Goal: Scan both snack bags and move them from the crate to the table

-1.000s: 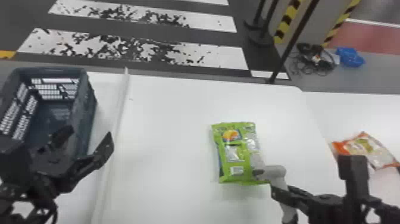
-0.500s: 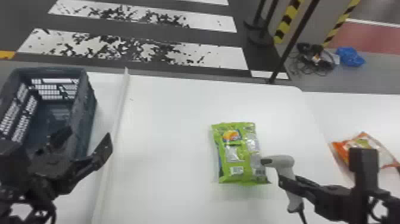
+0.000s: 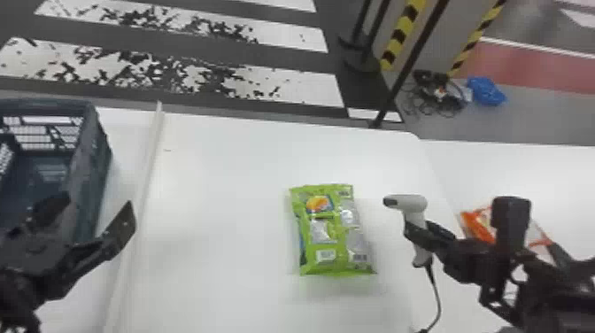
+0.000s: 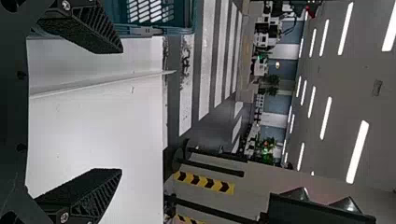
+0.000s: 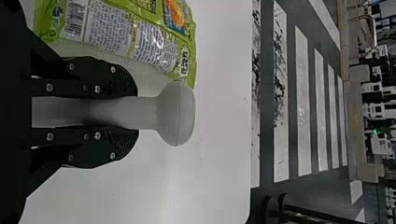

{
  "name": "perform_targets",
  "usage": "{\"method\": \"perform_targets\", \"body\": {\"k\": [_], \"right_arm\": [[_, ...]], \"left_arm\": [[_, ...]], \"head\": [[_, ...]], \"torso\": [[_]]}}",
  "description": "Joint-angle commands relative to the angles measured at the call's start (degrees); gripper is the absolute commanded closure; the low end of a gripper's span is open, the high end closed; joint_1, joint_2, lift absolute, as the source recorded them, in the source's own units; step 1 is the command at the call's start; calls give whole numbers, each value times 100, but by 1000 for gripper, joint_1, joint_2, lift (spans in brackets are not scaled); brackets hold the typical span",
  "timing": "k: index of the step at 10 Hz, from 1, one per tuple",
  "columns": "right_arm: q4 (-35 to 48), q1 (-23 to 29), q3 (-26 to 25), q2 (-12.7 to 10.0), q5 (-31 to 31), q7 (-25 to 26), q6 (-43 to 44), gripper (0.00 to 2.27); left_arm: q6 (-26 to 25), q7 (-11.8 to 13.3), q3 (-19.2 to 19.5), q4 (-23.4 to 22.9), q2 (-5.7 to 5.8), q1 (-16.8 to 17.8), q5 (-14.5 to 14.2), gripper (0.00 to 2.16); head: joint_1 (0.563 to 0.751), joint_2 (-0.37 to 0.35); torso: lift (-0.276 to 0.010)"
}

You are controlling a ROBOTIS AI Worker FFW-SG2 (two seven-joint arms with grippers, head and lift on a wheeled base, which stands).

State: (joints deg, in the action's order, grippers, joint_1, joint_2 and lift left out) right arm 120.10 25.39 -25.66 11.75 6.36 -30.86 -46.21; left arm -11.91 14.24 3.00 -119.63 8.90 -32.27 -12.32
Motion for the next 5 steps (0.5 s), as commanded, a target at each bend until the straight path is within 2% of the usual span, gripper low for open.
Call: {"method": "perform_targets", "body": {"k": [1,3,5], "right_arm": [[-575,-210,52,126,-12,62,370,2250],[-1199,-483,219,355,-91,159,616,2250],[-1419,-606,351,442,-214,273,669,2250]], "left_arm": [[-18,0,-1,-8,15,28,2,87],[-53,8,-37,-8,42,72,2,87],[-89,8,-45,1,77,107,-24,87]], "head": [[695,-255],[695,-276],[695,-294]], "torso": [[-88],[-88],[-88]]}}
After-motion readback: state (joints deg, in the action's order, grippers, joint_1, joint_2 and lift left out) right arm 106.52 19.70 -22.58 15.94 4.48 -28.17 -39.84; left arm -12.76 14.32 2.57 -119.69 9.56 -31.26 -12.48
